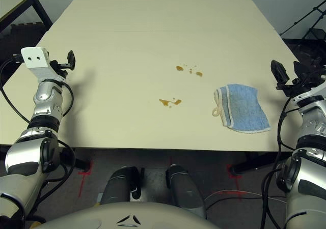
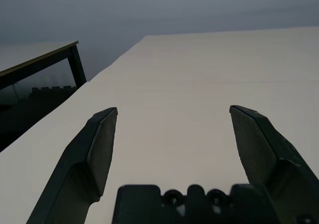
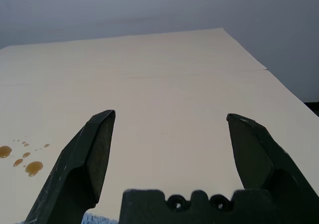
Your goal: Wipe the water off the table with a rag.
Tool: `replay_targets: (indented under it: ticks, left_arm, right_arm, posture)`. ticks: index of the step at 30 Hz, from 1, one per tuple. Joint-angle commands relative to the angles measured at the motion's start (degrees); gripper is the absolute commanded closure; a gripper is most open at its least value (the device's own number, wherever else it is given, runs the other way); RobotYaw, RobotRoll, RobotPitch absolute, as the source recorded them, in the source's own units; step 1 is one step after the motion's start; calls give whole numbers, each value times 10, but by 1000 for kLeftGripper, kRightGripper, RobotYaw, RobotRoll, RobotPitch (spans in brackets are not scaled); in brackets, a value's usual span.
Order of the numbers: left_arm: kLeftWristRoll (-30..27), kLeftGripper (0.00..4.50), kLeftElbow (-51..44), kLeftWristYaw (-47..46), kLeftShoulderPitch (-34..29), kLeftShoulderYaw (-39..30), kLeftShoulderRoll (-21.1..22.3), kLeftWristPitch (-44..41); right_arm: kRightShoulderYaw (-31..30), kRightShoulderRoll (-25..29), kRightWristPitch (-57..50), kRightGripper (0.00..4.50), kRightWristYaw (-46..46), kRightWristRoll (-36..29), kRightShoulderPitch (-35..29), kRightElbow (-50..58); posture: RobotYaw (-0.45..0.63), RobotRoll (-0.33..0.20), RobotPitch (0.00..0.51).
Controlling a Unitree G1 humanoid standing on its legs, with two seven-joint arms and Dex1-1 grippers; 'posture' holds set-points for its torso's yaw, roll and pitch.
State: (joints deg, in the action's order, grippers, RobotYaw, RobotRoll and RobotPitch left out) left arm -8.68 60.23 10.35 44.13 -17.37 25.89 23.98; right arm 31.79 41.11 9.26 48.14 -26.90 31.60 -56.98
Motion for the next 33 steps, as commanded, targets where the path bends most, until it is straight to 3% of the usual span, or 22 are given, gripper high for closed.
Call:
replay_targets:
  ticks: [1,13,17,33]
  left_arm:
    - [3,0,-9,4,-3,3,7,-6]
    - [-7,0,-12,78,4,11,7,-23]
    - [-21,0,-9,165,8,14,10,-45]
    - [-56,0,-27,363,30,16,6,-97]
  right_arm:
    - [-6,-5,-2,48,-3,4,2,-4]
    - [-7,-4,-5,48,-9,9,10,-6]
    - [-7,-8,-13,48,-12,7,1,10]
    - [2,-29,-38,48,-25,-7,-44,90]
  posture:
    - [-298,0,110]
    - [-308,0,131]
    - [-333,0,144]
    - [-396,0,124]
